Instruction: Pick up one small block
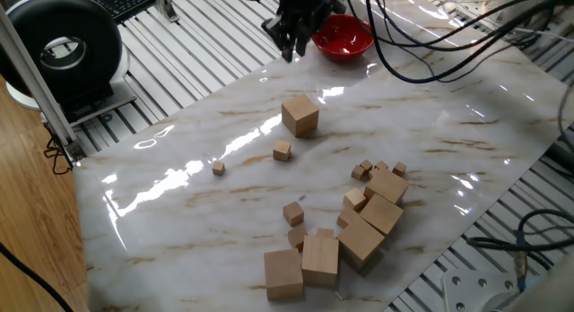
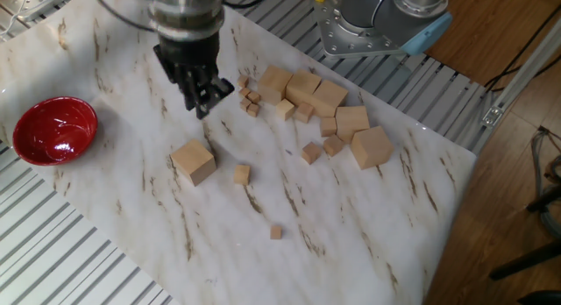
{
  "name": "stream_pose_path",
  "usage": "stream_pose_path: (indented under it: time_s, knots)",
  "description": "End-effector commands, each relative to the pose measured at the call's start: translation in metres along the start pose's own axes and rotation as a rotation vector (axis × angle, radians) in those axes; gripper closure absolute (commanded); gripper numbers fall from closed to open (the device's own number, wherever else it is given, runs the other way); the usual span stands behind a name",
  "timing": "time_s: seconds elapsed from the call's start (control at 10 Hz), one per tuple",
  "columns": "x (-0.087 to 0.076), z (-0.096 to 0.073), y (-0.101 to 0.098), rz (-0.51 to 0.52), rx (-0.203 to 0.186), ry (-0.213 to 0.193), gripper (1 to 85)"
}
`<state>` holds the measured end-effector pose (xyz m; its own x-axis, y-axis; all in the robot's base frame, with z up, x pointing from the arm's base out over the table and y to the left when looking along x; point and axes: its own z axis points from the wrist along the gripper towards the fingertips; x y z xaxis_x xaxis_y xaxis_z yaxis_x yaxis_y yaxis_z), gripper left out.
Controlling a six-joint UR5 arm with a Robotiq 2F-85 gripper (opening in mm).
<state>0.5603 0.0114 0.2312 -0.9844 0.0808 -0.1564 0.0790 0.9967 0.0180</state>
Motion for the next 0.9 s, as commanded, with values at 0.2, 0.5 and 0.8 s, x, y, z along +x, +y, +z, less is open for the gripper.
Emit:
stream_pose_path:
  time_s: [0.2,0.5,0.8]
  knots:
    - [0.025,-0.004,0.015,0.039,-0.022,-0.006,84.7]
    - [0.031,-0.002,0.024,0.066,-0.061,0.017,84.7]
    - [0.038,0.000,0.012,0.028,-0.033,0.043,84.7]
